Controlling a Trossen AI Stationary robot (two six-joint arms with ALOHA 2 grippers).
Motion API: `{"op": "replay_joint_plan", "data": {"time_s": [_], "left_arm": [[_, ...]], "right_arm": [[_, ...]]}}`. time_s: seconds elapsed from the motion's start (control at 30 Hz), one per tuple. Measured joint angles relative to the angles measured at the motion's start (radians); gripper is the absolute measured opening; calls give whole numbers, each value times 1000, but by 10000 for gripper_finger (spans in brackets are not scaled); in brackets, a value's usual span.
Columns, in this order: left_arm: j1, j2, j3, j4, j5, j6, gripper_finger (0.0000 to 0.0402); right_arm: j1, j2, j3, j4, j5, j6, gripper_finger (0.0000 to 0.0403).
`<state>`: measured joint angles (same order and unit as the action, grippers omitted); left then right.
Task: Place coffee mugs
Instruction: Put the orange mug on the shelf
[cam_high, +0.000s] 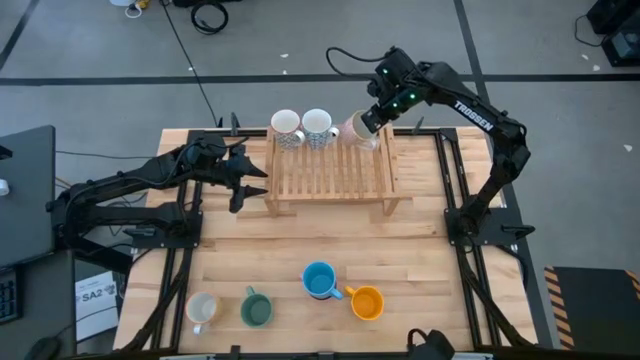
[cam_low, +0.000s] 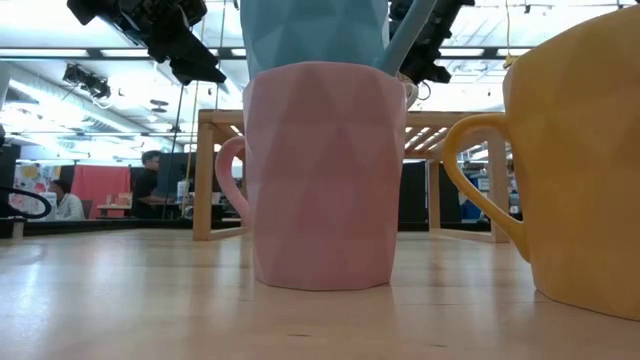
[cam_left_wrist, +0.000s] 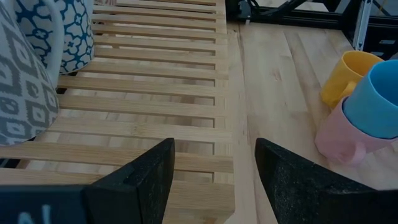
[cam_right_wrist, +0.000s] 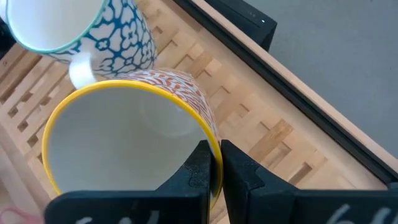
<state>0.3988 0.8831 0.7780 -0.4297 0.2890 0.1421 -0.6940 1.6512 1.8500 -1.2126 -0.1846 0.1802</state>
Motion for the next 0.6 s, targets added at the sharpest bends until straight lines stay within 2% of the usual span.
{"op": "replay_joint_plan", "data": {"time_s": [0.17,0.6], "left_arm": [[0,0,0,0,0,0,231],[0,0,0,0,0,0,231]], "right_arm": [[-2,0,0,-1,38,0,25],[-4,43,3,-4,27,-5,27]]}}
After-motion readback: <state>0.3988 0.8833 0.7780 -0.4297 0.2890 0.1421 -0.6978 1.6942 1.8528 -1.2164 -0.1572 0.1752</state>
